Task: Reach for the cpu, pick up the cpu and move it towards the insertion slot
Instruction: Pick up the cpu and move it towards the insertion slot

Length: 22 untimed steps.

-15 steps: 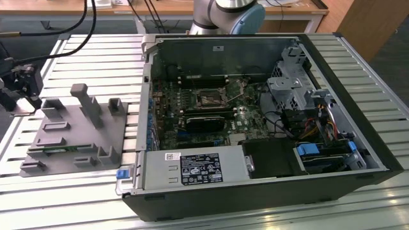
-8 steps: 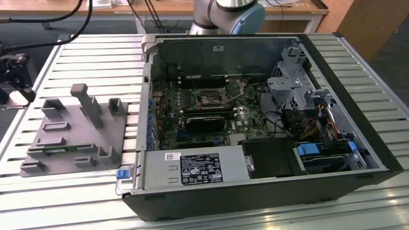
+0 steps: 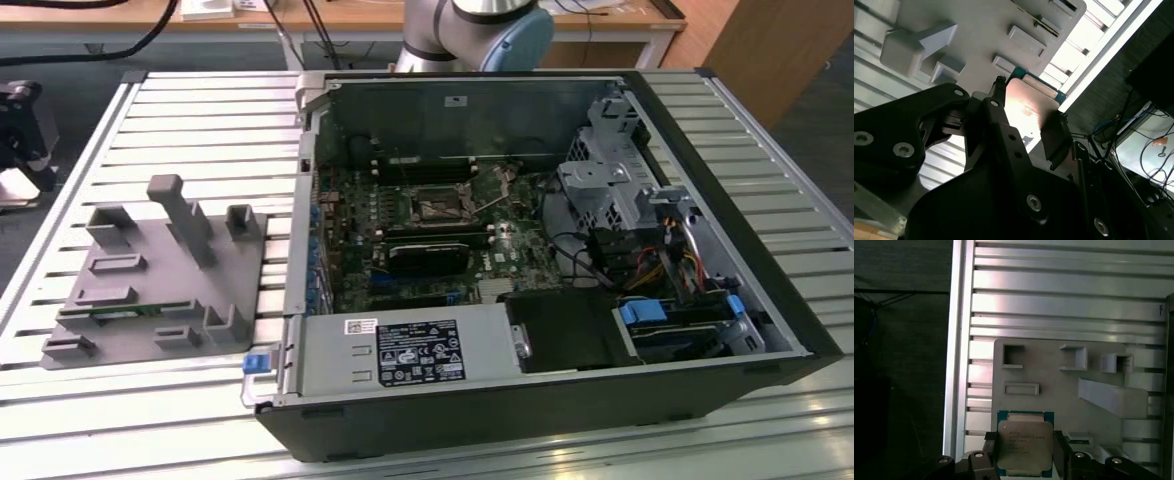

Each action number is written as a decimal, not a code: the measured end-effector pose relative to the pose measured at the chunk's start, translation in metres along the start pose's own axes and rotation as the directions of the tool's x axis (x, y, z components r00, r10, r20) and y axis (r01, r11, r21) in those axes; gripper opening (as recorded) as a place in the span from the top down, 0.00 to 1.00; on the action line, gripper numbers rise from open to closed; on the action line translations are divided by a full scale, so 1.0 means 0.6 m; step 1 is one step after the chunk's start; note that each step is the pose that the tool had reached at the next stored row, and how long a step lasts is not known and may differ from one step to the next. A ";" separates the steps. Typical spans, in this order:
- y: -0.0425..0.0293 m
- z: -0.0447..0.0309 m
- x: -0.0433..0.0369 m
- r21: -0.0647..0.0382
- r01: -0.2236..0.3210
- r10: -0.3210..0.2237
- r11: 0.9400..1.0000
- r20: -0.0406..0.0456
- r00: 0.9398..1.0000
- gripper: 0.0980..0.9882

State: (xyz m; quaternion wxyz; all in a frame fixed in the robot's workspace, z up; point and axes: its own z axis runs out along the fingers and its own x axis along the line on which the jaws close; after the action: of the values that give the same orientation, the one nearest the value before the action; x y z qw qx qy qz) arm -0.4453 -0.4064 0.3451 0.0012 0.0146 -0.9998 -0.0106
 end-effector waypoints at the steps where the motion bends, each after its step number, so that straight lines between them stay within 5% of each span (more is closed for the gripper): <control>1: 0.000 -0.007 0.000 0.000 0.000 0.000 1.000 0.000 1.000 0.52; 16: 0.003 -0.119 0.000 0.001 0.000 0.000 1.000 0.000 1.000 0.52; 22: 0.002 -0.122 -0.016 0.001 0.000 0.000 1.000 0.000 1.000 0.52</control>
State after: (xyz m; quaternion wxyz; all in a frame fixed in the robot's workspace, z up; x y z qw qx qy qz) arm -0.4358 -0.4064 0.4180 0.0011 0.0145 -0.9998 -0.0102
